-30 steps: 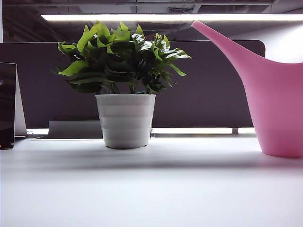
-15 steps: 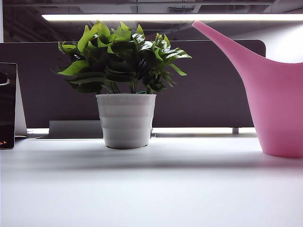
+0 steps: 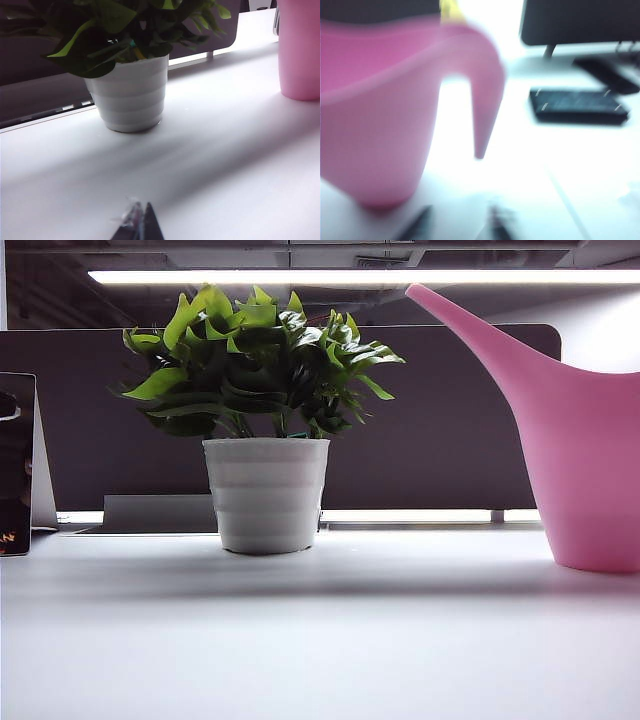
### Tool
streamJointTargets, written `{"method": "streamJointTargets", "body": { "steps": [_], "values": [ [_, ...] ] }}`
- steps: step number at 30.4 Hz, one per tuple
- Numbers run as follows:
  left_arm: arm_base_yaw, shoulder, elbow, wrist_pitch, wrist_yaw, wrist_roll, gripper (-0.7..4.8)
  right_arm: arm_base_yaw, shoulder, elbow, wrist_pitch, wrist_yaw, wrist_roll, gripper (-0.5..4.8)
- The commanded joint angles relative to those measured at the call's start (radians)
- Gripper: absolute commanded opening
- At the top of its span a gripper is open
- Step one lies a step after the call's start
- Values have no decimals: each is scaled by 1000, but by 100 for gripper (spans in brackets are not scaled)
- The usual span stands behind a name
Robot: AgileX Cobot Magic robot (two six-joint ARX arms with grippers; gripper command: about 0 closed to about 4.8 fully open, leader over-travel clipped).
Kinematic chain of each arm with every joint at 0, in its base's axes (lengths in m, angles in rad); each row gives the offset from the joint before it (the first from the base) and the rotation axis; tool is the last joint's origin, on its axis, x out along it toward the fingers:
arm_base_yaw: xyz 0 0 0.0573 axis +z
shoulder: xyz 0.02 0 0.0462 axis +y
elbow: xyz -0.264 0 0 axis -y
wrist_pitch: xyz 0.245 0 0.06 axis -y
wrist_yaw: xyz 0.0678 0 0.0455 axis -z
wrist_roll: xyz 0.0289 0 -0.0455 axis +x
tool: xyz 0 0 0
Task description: Pick up the watering can from the table, water the potted plant, and put the can back.
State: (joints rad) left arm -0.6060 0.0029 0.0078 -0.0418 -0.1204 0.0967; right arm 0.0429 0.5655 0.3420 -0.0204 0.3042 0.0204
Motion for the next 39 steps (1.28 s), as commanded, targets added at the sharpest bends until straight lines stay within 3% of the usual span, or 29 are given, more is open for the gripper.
{"method": "streamJointTargets", "body": {
  "steps": [1,5,8,11,14,19,35,39],
  "values": [
    [1,1,0,10,4,1,-5,0,117,11,96,-11,6,320],
    [2,1,0,11,4,0,-5,-35,229,11,228,13,2,318],
    [2,1,0,11,5,0,-5,-118,296,11,330,-23,2,318],
    [2,1,0,11,5,0,-5,-244,370,11,418,-174,17,317],
    [2,1,0,11,5,0,-5,-381,452,12,492,-387,55,315],
    [2,1,0,11,4,0,-5,-510,558,13,590,-625,156,315],
    [2,1,0,11,5,0,-5,-507,784,26,865,-734,47,319],
    [2,1,0,11,5,0,-5,-507,833,58,872,-784,47,319]
  ]
}}
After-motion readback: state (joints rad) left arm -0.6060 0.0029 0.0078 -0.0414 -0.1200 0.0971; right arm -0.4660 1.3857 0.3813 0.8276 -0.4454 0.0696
